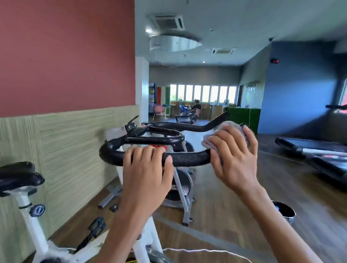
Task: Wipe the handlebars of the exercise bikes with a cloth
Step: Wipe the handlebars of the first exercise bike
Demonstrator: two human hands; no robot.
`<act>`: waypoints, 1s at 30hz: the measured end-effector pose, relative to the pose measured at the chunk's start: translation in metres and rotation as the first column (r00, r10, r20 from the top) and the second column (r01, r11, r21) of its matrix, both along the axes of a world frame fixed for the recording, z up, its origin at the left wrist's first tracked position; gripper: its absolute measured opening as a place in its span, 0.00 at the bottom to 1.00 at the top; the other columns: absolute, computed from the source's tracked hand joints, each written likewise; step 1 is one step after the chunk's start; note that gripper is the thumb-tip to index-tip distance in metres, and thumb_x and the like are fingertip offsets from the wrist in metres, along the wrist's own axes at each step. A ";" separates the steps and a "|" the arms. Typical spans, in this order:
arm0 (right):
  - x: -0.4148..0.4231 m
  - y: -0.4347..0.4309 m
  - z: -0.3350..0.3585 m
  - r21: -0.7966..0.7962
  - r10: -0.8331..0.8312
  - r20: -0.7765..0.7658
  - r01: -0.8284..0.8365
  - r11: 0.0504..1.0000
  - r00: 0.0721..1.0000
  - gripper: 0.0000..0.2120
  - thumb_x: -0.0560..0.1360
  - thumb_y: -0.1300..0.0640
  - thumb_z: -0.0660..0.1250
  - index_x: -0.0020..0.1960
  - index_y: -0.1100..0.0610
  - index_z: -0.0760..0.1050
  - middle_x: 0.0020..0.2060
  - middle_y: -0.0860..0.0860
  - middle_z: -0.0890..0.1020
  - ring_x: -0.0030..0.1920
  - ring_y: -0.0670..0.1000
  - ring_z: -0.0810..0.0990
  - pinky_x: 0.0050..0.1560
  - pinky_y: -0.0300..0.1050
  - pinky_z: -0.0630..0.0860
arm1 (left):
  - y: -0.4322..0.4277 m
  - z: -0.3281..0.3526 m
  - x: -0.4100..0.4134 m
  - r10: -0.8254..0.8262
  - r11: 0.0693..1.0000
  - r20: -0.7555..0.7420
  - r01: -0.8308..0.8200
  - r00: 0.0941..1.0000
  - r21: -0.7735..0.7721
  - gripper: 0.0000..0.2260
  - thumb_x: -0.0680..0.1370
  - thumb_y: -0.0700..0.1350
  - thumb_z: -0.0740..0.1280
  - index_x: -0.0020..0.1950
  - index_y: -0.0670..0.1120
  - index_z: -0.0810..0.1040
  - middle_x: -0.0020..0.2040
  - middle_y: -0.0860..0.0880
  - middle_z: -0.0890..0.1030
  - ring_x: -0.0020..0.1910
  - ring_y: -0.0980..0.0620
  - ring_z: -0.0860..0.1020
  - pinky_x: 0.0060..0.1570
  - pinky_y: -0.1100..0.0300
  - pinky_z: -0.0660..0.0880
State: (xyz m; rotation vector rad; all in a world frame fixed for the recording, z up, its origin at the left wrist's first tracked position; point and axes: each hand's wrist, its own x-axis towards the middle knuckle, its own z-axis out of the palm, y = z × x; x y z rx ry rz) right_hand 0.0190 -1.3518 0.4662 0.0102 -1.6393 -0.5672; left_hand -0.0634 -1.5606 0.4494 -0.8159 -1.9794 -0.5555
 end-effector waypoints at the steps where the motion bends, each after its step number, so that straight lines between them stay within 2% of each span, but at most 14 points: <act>1: -0.007 0.004 -0.010 0.002 0.030 -0.051 -0.030 1.000 0.998 0.15 0.81 0.53 0.56 0.57 0.57 0.79 0.58 0.54 0.82 0.67 0.55 0.72 0.72 0.59 0.60 | 0.003 -0.003 -0.001 0.025 1.000 -0.035 -0.024 0.999 0.007 0.18 0.80 0.53 0.51 0.50 0.47 0.79 0.43 0.50 0.79 0.45 0.46 0.75 0.58 0.50 0.65; 4: -0.032 0.006 -0.029 -0.033 0.166 -0.207 -0.177 0.984 0.964 0.20 0.83 0.51 0.49 0.69 0.58 0.68 0.71 0.57 0.69 0.75 0.59 0.61 0.75 0.62 0.56 | 0.008 -0.009 -0.005 0.055 0.996 -0.107 -0.046 0.993 0.081 0.22 0.80 0.54 0.46 0.48 0.48 0.78 0.44 0.50 0.80 0.46 0.47 0.75 0.57 0.49 0.66; 7: -0.053 0.000 -0.038 -0.066 0.339 -0.341 -0.382 0.922 0.877 0.22 0.83 0.52 0.47 0.74 0.61 0.60 0.76 0.58 0.60 0.78 0.59 0.53 0.77 0.59 0.53 | 0.012 -0.017 -0.012 0.073 0.989 -0.220 -0.041 0.973 0.144 0.24 0.79 0.54 0.45 0.48 0.47 0.79 0.43 0.49 0.80 0.45 0.47 0.75 0.53 0.48 0.68; 10: -0.069 -0.016 -0.046 -0.157 0.480 -0.457 -0.599 0.785 0.749 0.25 0.83 0.53 0.48 0.77 0.62 0.53 0.78 0.55 0.50 0.79 0.55 0.43 0.78 0.50 0.43 | 0.015 -0.020 -0.019 0.081 0.985 -0.272 -0.036 0.959 0.169 0.26 0.79 0.54 0.42 0.51 0.47 0.78 0.45 0.50 0.80 0.46 0.48 0.73 0.55 0.50 0.65; 13: -0.073 -0.026 -0.047 -0.229 0.570 -0.474 -0.719 0.656 0.671 0.27 0.83 0.51 0.48 0.79 0.56 0.45 0.78 0.49 0.41 0.78 0.49 0.36 0.76 0.40 0.37 | 0.017 -0.023 -0.024 0.083 0.981 -0.315 -0.022 0.945 0.194 0.27 0.79 0.55 0.41 0.53 0.48 0.78 0.47 0.49 0.79 0.48 0.47 0.73 0.57 0.50 0.65; 16: -0.068 -0.024 -0.028 -0.272 0.585 -0.567 -0.803 0.531 0.579 0.28 0.82 0.50 0.49 0.79 0.53 0.44 0.78 0.47 0.39 0.77 0.43 0.35 0.73 0.33 0.36 | 0.016 -0.021 -0.026 0.084 0.984 -0.340 -0.025 0.937 0.175 0.29 0.78 0.56 0.38 0.55 0.48 0.77 0.48 0.50 0.79 0.49 0.48 0.74 0.58 0.50 0.65; 19: -0.069 -0.043 -0.023 -0.326 0.584 -0.645 -0.869 0.373 0.493 0.30 0.81 0.49 0.48 0.79 0.52 0.42 0.77 0.44 0.35 0.76 0.41 0.35 0.76 0.39 0.39 | 0.016 -0.021 -0.026 0.090 0.982 -0.349 -0.026 0.933 0.185 0.30 0.77 0.57 0.38 0.55 0.48 0.78 0.48 0.50 0.80 0.49 0.48 0.74 0.57 0.51 0.65; 21: -0.074 -0.060 -0.039 -0.355 0.602 -0.596 -0.847 0.396 0.531 0.30 0.81 0.48 0.47 0.78 0.50 0.37 0.75 0.43 0.30 0.75 0.42 0.31 0.76 0.41 0.36 | 0.017 -0.022 -0.025 0.103 0.978 -0.364 -0.028 0.926 0.206 0.30 0.77 0.57 0.39 0.54 0.47 0.79 0.47 0.49 0.81 0.48 0.46 0.75 0.55 0.50 0.64; 24: -0.071 -0.048 -0.045 -0.329 0.656 -0.501 -0.825 0.459 0.565 0.30 0.82 0.48 0.48 0.77 0.50 0.37 0.74 0.43 0.28 0.75 0.42 0.29 0.74 0.36 0.34 | 0.019 -0.022 -0.025 0.106 0.979 -0.362 -0.033 0.926 0.202 0.30 0.77 0.56 0.40 0.52 0.46 0.79 0.46 0.47 0.81 0.47 0.44 0.75 0.55 0.50 0.64; 26: -0.060 -0.030 -0.025 -0.330 0.666 -0.547 -0.862 0.385 0.507 0.29 0.83 0.51 0.48 0.79 0.52 0.39 0.76 0.44 0.31 0.75 0.40 0.33 0.76 0.39 0.38 | 0.020 -0.022 -0.025 0.114 0.977 -0.361 -0.040 0.926 0.208 0.29 0.78 0.56 0.41 0.51 0.46 0.79 0.44 0.48 0.81 0.45 0.44 0.75 0.54 0.49 0.65; 28: -0.050 -0.028 -0.008 -0.344 0.642 -0.643 -0.907 0.243 0.416 0.27 0.84 0.53 0.48 0.79 0.51 0.40 0.78 0.44 0.35 0.74 0.35 0.37 0.77 0.41 0.41 | 0.021 -0.021 -0.027 0.132 0.974 -0.368 -0.051 0.921 0.221 0.27 0.79 0.55 0.42 0.49 0.46 0.79 0.42 0.48 0.81 0.43 0.45 0.75 0.51 0.49 0.67; 29: -0.050 -0.035 -0.008 -0.343 0.634 -0.668 -0.917 0.203 0.390 0.27 0.84 0.52 0.48 0.79 0.51 0.40 0.78 0.44 0.36 0.73 0.34 0.37 0.77 0.41 0.41 | 0.021 -0.022 -0.027 0.143 0.972 -0.374 -0.059 0.916 0.226 0.26 0.79 0.55 0.43 0.48 0.46 0.79 0.41 0.48 0.81 0.42 0.45 0.75 0.50 0.49 0.67; 30: -0.053 -0.046 -0.014 -0.334 0.635 -0.665 -0.917 0.219 0.394 0.27 0.84 0.51 0.48 0.79 0.51 0.40 0.77 0.43 0.35 0.74 0.35 0.36 0.77 0.40 0.40 | 0.021 -0.021 -0.028 0.154 0.971 -0.381 -0.068 0.912 0.230 0.26 0.79 0.55 0.44 0.47 0.46 0.79 0.40 0.49 0.80 0.41 0.45 0.75 0.50 0.49 0.67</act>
